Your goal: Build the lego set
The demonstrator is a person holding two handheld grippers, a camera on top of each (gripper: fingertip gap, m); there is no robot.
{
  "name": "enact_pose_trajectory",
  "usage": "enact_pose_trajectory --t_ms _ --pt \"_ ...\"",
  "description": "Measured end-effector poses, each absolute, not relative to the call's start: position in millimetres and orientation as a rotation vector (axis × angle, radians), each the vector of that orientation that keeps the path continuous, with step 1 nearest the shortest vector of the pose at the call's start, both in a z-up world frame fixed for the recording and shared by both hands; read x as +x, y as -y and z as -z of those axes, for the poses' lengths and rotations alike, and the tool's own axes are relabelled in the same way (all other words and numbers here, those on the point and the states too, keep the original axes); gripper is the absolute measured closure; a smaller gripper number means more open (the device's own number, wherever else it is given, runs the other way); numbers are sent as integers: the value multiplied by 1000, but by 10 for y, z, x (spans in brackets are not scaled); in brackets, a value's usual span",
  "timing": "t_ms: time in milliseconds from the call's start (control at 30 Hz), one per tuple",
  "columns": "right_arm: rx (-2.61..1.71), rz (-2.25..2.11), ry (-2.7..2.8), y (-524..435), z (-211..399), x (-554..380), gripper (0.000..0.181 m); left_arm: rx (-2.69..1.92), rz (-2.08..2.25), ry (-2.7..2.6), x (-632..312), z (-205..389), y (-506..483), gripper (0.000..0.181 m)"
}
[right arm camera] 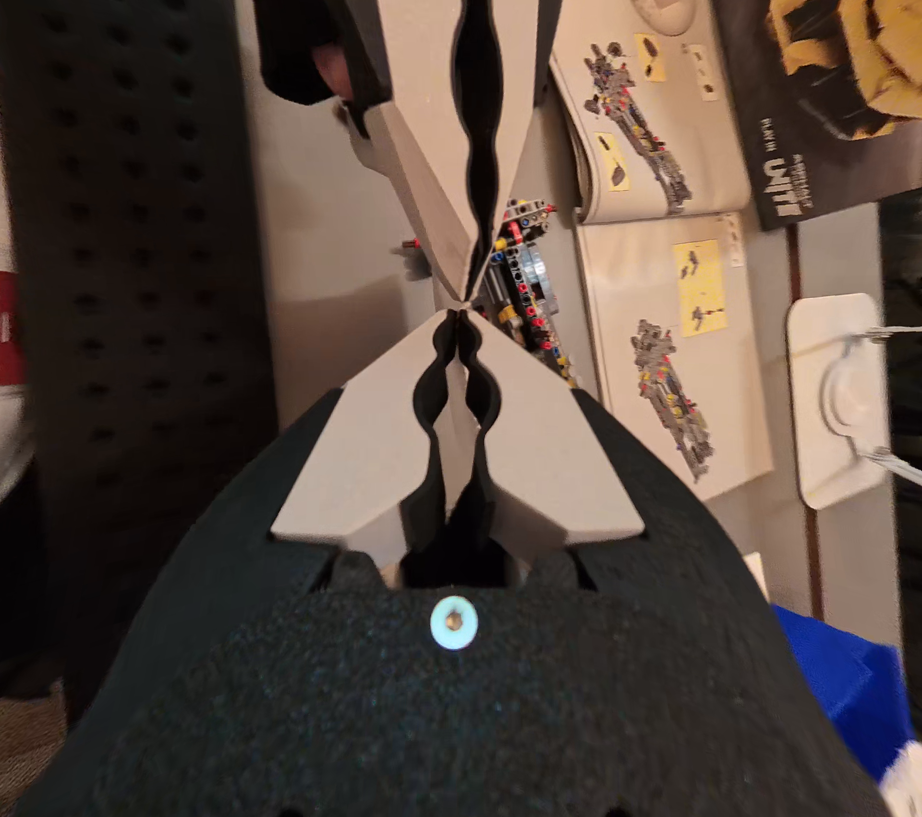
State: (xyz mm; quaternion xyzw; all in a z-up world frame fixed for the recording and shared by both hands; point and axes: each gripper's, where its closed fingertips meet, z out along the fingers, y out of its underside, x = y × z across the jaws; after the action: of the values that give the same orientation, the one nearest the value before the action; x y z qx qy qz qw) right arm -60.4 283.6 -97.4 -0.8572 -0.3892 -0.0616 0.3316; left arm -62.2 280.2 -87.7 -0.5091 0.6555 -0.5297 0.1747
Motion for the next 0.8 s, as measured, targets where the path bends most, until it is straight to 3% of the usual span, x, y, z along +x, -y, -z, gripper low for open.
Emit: enact_pose_trajectory --t_ms 333,800 --pt "-2064 608 1027 -2833 851 -497 181 -1585 1611 -1727 -526 807 -2856 181" --pt "-2013 450 800 -2663 807 -577 181 -1656 1735 -1528 -439 855 -3271 181"
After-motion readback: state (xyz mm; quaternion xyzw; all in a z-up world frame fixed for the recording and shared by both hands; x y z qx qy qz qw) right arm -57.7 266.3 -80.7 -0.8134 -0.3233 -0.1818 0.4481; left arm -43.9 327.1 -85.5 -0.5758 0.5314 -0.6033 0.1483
